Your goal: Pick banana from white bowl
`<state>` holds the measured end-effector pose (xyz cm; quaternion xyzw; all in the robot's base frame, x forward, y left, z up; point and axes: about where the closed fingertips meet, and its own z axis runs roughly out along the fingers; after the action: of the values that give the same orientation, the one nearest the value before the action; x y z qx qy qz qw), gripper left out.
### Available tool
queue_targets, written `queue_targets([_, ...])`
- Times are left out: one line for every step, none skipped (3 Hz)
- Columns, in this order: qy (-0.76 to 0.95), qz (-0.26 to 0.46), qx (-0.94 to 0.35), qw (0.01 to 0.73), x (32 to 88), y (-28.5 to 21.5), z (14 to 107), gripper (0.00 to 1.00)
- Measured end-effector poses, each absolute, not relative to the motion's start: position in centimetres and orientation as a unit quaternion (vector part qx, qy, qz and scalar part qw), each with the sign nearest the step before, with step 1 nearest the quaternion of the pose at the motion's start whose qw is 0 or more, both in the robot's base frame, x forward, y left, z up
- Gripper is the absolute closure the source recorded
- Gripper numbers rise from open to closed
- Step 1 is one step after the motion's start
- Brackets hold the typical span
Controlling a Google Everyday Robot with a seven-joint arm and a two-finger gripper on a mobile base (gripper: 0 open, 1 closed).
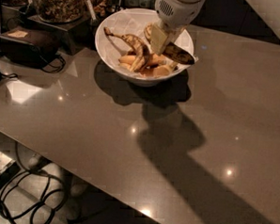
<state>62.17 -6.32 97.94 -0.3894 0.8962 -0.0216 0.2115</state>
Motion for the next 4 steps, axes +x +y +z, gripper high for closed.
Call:
queue_targets([0.889,-0.062,-0.411,0.191,59.4,-5.7,97.4,1.00])
queue_targets([0.888,-0.067,-0.414,0.188,59.2,-5.8,97.0,1.00])
queue_targets([0.883,-0.040,-0.426,0.192,58.0,-5.8,97.5,1.00])
queue_targets([0.875,-0.010,-0.444,0.193,55.1,-5.5,97.9,1.00])
